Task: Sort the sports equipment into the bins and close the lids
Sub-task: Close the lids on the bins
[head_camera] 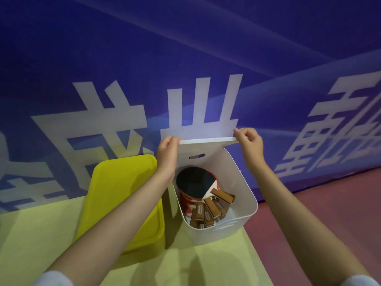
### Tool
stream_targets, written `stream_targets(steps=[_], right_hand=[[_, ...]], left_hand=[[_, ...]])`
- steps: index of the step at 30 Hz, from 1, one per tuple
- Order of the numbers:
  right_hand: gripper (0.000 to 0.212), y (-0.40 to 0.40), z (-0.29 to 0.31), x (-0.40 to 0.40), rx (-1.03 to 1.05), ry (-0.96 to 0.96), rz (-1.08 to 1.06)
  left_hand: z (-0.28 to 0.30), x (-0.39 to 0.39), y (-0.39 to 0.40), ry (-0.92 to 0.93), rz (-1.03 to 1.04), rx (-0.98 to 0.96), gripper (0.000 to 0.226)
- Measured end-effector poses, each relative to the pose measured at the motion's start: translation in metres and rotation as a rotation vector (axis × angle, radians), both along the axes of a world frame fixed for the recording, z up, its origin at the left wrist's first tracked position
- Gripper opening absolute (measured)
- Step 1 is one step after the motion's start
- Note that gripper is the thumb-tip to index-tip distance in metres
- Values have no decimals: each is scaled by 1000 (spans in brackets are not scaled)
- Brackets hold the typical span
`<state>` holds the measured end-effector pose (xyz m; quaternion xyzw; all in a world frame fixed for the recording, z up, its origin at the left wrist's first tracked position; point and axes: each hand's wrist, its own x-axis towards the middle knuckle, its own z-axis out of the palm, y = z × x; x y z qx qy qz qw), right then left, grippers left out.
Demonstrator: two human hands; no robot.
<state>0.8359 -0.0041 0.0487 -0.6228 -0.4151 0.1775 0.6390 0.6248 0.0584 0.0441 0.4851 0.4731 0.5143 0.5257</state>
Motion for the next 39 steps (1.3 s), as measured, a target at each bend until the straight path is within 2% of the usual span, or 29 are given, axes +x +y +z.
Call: stream_targets(steps=[2, 5, 7, 9, 11, 14, 15, 17, 20, 23, 25, 28, 33, 39], right_hand=[[20, -11, -6, -6, -58, 27, -42], [12, -21, -9, -13, -144, 69, -86], [21, -23, -6, -17, -183, 87, -107], [28, -28, -2, -17, -190, 98, -123], [31, -35, 0, -12, -185, 111, -132], [35, -54, -16, 2, -229, 129, -121], [37, -62, -26, 6, -266, 138, -110], [34, -77, -56, 9, -381, 119, -91], [37, -93, -102, 4, -545, -17, -83], [37, -98, -122, -2, -503, -106, -99], [36, -100, -126, -3, -469, -164, -97], [36, -107, -129, -2, -429, -220, -86], [38, -113, -141, 10, -387, -169, -16], [42, -121, -161, 12, -363, -153, 64]], left_hand=[[-1, 0, -4, -9, -12, -39, 14], [0, 1, -3, -109, -28, -235, 7], [5, 2, -1, -196, -46, -345, 11], [6, 2, -2, -223, -75, -372, 18], [-4, 0, -10, -144, -151, -347, 23], [-35, -5, -38, 54, -255, -307, 54], [-42, -8, -49, 122, -269, -282, 58], [-66, -15, -61, 256, -271, -223, 51], [-98, -22, -74, 415, -217, -161, 45], [-119, -23, -89, 610, -175, -78, 47], [-131, -19, -100, 618, -181, -59, 48], [-139, -14, -110, 518, -143, -74, 55], [-139, -7, -125, 493, -47, -88, 55], [-144, -5, -129, 499, -51, -77, 53]])
